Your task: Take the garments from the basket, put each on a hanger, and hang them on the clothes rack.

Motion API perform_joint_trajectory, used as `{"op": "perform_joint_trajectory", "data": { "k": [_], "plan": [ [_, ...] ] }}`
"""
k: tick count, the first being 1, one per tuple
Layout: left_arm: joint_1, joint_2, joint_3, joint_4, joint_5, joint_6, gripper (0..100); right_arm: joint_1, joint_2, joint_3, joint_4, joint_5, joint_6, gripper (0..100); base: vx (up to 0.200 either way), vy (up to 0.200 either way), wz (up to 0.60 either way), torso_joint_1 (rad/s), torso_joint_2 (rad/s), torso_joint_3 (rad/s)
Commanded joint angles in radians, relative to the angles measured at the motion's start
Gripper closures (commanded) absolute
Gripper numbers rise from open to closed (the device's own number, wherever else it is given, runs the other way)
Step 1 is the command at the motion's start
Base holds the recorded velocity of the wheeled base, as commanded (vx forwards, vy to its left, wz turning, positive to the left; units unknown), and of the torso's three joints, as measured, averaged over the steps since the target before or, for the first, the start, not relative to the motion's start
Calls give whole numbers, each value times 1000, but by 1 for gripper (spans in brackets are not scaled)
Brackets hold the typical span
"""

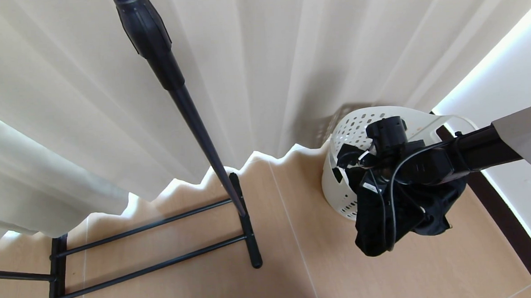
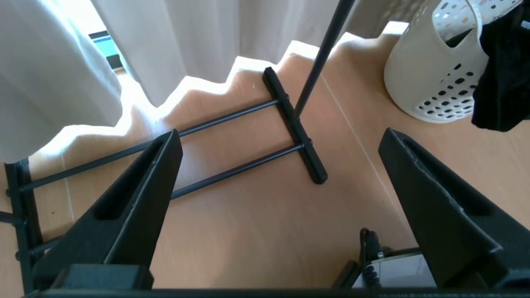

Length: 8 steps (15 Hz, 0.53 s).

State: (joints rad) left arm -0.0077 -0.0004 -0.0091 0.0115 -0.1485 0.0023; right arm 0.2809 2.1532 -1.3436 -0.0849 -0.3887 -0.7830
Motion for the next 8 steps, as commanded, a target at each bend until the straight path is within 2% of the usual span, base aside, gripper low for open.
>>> {"op": "perform_joint_trajectory", "data": {
  "k": [1,3,6,8],
  "plan": [
    [0,0,0,1,0,1,0,6,-104,54,7,21,85,100,0,0,0,0,0,0],
    [0,0,0,-1,0,1,0,18,-263,170,5,68,143,100,0,0,0,0,0,0],
    [0,0,0,1,0,-1,0,63,-501,347,-7,99,245,100,0,0,0,0,0,0],
    [0,0,0,1,0,1,0,101,-662,432,-7,102,358,100,0,0,0,0,0,0]
  ]
}}
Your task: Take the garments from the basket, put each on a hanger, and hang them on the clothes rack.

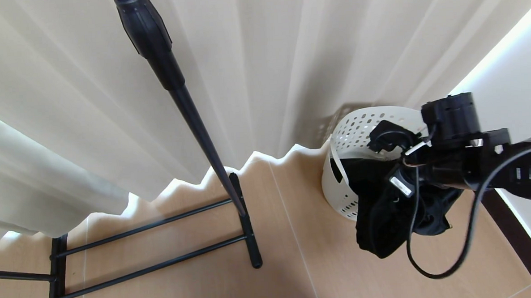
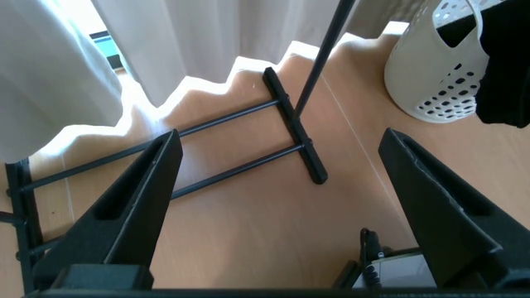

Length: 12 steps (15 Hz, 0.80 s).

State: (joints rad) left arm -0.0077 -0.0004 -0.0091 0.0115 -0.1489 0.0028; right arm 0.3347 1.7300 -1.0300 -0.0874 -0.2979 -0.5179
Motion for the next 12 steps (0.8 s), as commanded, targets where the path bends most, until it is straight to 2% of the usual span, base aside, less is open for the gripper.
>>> {"op": "perform_joint_trajectory", "data": {
  "k": [1,2,3,5,12],
  "plan": [
    [0,0,0,-1,0,0,0,73,-291,145,-5,14,145,100,0,0,0,0,0,0],
    [0,0,0,-1,0,0,0,109,-363,185,-9,51,246,100,0,0,0,0,0,0],
    [0,0,0,1,0,0,0,121,-405,212,-11,75,309,100,0,0,0,0,0,0],
    [0,0,0,1,0,0,0,142,-484,265,-11,92,363,100,0,0,0,0,0,0],
    [0,0,0,-1,-1,2,0,149,-455,307,-94,100,357,100,0,0,0,0,0,0]
  ]
}}
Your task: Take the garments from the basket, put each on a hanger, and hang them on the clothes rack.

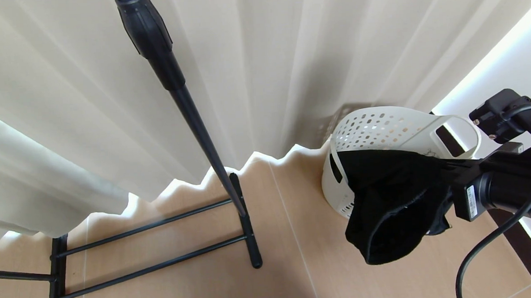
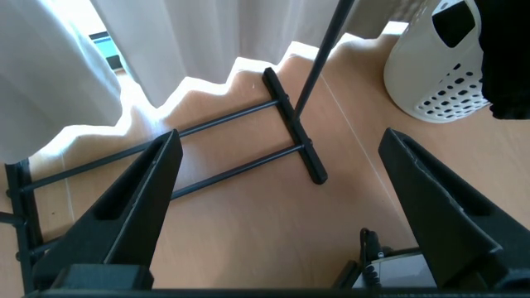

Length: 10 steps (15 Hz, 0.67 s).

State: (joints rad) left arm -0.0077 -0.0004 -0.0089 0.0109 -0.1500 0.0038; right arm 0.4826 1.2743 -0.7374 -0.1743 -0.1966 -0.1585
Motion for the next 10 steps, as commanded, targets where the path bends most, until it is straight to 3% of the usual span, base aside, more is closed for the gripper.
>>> {"op": "perform_joint_trajectory", "data": {
  "k": [1,7,10],
  "plan": [
    [0,0,0,0,0,1,0,1,-1,16,-19,-3,-1,100,0,0,0,0,0,0],
    [0,0,0,1,0,1,0,-1,-1,21,-19,-4,-1,100,0,0,0,0,0,0],
    [0,0,0,1,-2,1,0,-1,-3,24,-19,-4,-1,100,0,0,0,1,1,136]
  ]
}}
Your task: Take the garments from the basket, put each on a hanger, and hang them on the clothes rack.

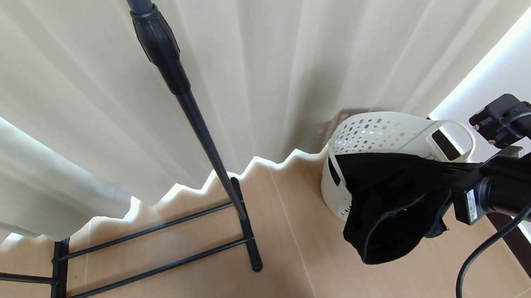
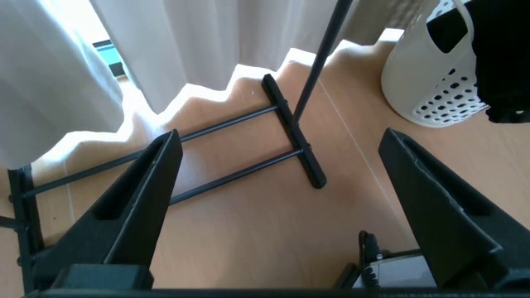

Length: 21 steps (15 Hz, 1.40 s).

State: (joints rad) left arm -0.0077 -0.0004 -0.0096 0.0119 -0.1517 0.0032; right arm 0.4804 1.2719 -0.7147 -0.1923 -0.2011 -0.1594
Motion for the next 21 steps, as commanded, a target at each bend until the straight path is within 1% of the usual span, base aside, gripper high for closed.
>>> {"op": "perform_joint_trajectory", "data": {
  "k": [1,9,13,16,18,21],
  "plan": [
    [0,0,0,0,0,1,0,1,0,3,-1,0,-2,100,0,0,0,-2,-2,173],
    [0,0,0,0,0,0,0,1,-2,14,-1,3,-2,100,0,0,0,1,1,196],
    [0,0,0,0,1,-2,0,1,-3,35,-25,3,-29,100,0,0,0,4,4,205],
    [0,0,0,0,0,-2,0,0,-5,43,-36,5,-35,100,0,0,0,23,-246,-15],
    [0,0,0,0,0,-2,0,0,-6,47,-38,5,-57,100,0,0,0,85,-417,-122],
    [0,0,0,0,0,-2,0,0,-6,50,-38,3,-58,100,0,0,0,111,-452,-139]
  ]
}}
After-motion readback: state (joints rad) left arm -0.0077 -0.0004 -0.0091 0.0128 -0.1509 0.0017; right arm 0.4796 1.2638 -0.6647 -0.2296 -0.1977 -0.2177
